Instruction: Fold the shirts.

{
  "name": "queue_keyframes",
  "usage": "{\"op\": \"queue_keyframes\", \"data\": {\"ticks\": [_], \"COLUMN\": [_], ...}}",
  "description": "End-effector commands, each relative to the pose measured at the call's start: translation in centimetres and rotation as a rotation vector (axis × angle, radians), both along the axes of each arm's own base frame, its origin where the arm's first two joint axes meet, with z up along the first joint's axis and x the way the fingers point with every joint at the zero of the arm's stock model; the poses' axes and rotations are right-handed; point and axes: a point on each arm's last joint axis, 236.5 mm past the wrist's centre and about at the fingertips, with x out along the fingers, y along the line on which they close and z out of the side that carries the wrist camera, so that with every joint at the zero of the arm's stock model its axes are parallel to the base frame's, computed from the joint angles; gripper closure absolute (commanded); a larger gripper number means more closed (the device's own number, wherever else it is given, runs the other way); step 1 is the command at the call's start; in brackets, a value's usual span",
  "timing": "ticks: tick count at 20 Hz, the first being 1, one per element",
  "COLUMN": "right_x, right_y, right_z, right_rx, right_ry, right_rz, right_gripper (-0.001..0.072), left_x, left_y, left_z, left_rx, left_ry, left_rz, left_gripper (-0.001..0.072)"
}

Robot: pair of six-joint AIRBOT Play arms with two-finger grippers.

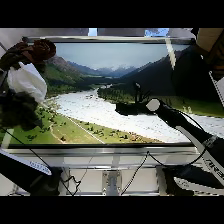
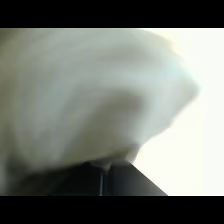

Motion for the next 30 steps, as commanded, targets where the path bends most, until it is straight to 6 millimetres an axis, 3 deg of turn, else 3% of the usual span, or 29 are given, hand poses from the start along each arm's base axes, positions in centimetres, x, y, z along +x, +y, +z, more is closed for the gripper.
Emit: {"op": "queue_keyframes", "data": {"ticks": [1,3,4,8,10,13,14,15,16,17,19,21,22,24,26,28,30], "right_x": [3.3,5.7,6.8,10.0,9.8,8.2,7.7,7.3,7.0,6.7,6.3,6.4,6.3,4.8,2.1,-1.2,-4.1], "right_y": [-2.5,-4.9,-6.4,-12.9,-15.4,-18.9,-20.2,-21.1,-21.9,-22.8,-24.0,-24.9,-25.5,-27.3,-28.1,-26.8,-23.7], "right_z": [1.4,3.1,4.1,6.8,6.4,4.2,3.6,3.1,2.8,2.5,2.0,1.9,1.7,0.2,-2.0,-4.6,-7.0], "right_rx": [-0.05,-0.072,-0.089,-0.154,-0.182,-0.305,-0.354,-0.391,-0.418,-0.444,-0.492,-0.524,-0.534,-0.555,-0.516,-0.411,-0.281], "right_ry": [-0.094,-0.139,-0.164,-0.218,-0.183,-0.115,-0.096,-0.081,-0.069,-0.055,-0.042,-0.051,-0.046,0.022,0.136,0.244,0.324], "right_rz": [-0.041,-0.074,-0.091,-0.18,-0.187,-0.139,-0.126,-0.117,-0.113,-0.108,-0.1,-0.085,-0.086,-0.095,-0.099,-0.074,-0.041], "right_gripper": [0.0686,0.0686,0.0686,0.0686,0.0686,0.0684,0.0618,0.0452,0.032,0.0312,0.0311,0.0311,0.031,0.0309,0.0272,0.0272,0.0271], "left_x": [6.4,8.3,8.2,3.7,0.9,-5.5,-7.2,-8.2,-8.5,-8.0,-5.7,-1.8,0.2,2.4,3.2,4.1,5.4], "left_y": [-12.3,-21.8,-27.1,-48.5,-57.2,-66.1,-68.1,-69.4,-70.4,-70.7,-69.2,-65.9,-63.8,-58.9,-53.5,-48.9,-45.9], "left_z": [10.3,15.5,16.9,19.2,18.9,16.6,15.2,14.5,14.5,14.9,16.0,16.4,15.7,12.2,8.3,6.0,5.1], "left_rx": [-0.359,-0.461,-0.49,-0.547,-0.532,-0.51,-0.491,-0.482,-0.48,-0.478,-0.455,-0.413,-0.382,-0.235,-0.047,0.087,0.159], "left_ry": [-0.417,-0.552,-0.567,-0.578,-0.588,-0.544,-0.509,-0.495,-0.507,-0.526,-0.563,-0.538,-0.494,-0.37,-0.256,-0.181,-0.167], "left_rz": [-0.219,-0.367,-0.459,-0.809,-0.883,-1.023,-1.051,-1.061,-1.054,-1.035,-1.002,-0.897,-0.834,-0.774,-0.776,-0.752,-0.718], "left_gripper": [0.0689,0.0689,0.0689,0.0689,0.0689,0.0688,0.0685,0.0618,0.0263,0.0009,0.0008,0.0015,0.0016,0.0016,0.0016,0.0016,0.0017]}}
